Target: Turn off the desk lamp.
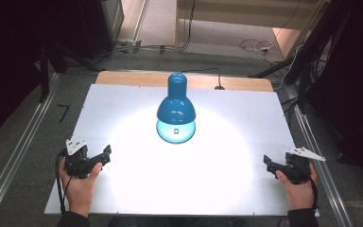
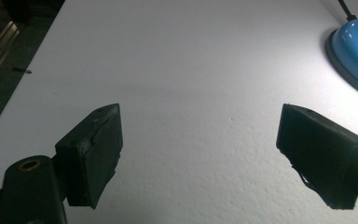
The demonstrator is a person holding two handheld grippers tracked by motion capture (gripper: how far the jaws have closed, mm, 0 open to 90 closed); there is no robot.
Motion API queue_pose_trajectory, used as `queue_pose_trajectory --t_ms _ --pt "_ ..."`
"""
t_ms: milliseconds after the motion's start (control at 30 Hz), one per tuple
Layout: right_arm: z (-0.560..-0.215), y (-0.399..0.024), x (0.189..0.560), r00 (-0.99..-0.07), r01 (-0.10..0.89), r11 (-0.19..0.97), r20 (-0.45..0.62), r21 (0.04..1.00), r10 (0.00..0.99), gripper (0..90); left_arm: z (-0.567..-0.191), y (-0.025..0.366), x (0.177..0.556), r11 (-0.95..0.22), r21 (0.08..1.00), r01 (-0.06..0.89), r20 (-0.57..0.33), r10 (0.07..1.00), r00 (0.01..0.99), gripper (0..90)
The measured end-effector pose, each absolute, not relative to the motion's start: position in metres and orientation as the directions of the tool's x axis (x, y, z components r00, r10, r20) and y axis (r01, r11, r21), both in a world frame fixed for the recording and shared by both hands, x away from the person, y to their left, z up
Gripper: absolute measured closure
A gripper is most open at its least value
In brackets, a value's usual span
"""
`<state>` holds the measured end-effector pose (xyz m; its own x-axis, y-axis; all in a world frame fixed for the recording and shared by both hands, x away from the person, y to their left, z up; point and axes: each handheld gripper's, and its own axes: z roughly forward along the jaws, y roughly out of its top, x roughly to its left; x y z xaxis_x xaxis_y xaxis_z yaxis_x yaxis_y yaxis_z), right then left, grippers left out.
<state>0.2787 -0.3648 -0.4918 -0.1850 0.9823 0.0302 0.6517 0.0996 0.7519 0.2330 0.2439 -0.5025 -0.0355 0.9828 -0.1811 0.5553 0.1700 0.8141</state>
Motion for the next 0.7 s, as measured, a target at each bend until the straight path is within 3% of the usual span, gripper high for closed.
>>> queue_pose_trajectory --t_ms 700 --pt "-0.490 -0.358 0.279 -0.192 0.652 0.097 0.040 0.752 0.980 10.7 -0.503 0.226 0.241 0.150 0.814 0.561 -0.194 0.981 0.019 15.4"
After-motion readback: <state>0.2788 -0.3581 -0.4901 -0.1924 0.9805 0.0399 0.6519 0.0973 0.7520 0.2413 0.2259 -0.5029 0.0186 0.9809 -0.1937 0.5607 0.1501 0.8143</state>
